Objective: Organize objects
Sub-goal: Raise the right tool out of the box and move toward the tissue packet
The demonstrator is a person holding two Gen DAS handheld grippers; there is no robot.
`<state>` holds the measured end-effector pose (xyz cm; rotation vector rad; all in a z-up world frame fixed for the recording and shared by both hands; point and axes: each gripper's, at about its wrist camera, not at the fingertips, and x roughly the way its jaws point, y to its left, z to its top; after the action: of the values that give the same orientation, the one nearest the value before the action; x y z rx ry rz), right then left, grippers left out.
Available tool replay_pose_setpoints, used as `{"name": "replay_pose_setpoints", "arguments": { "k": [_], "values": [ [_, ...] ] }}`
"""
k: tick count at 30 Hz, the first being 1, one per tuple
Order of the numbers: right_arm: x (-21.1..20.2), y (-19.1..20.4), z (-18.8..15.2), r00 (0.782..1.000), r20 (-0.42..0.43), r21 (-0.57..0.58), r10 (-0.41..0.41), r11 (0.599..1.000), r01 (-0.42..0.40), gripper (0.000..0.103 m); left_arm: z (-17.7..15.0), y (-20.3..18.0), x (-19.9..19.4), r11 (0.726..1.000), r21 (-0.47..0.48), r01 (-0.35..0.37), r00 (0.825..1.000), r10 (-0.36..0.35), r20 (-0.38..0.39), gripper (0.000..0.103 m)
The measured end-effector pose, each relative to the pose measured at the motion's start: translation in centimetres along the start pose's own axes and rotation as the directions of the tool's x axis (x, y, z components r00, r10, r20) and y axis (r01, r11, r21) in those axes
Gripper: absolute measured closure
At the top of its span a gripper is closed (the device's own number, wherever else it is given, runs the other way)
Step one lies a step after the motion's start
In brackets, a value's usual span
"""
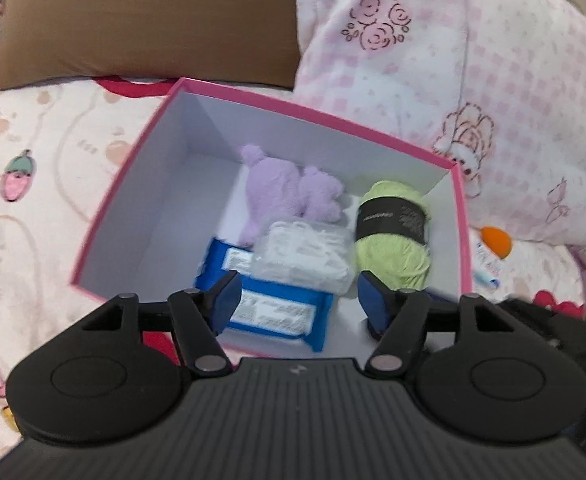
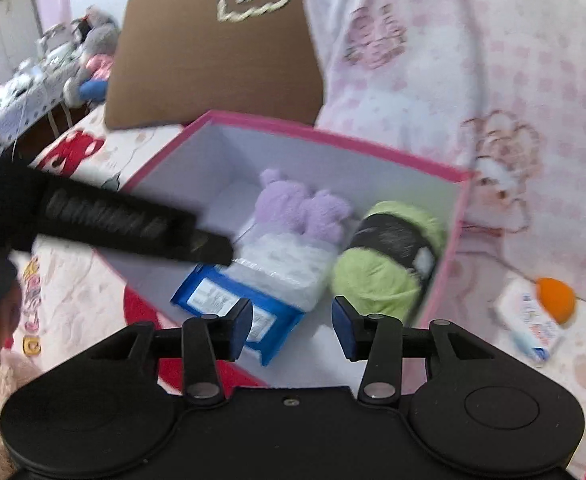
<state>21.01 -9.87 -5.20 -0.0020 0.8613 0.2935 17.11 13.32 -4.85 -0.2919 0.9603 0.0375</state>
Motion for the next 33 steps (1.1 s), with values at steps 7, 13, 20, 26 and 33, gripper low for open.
{"name": "replay_pose_setpoints", "arguments": {
  "k": [7, 13, 20, 26, 33],
  "values": [
    [-4.4, -0.5, 0.8, 1.000, -0.001, 0.005, -0.008, 1.000, 0.008, 0.033, 0.1, -0.7, -3.9, 0.998, 0.018, -0.054, 0.998, 0.053, 0.026, 0.023],
    [-7.6, -0.5, 0.6, 0.999, -0.031, 0.019, -0.033, 0.999, 0.034, 0.028, -0.1, -2.2, -7.7, 0.995, 0.080, -0.055, 0.998, 0.052, 0.038, 0.011],
    [-12.3, 0.8, -0.7, 0.997, 0.011, 0.010, -0.075, 0.997, 0.075, 0.018, -1.6, -4.2, -11.5, 0.990, 0.140, 0.012, 1.000, -0.015, 0.024, 0.009],
    [-15.9, 1.8, -1.9, 0.996, 0.036, -0.020, -0.076, 0.997, 0.077, 0.014, -3.6, -5.5, -14.4, 0.982, 0.188, 0.035, 0.999, -0.042, 0.033, 0.009],
    [-18.2, 0.8, -3.6, 0.994, 0.024, -0.022, -0.107, 0.994, 0.108, 0.012, -5.7, -6.9, -16.2, 0.968, 0.245, 0.061, 0.998, -0.064, 0.003, 0.009]
  ]
}}
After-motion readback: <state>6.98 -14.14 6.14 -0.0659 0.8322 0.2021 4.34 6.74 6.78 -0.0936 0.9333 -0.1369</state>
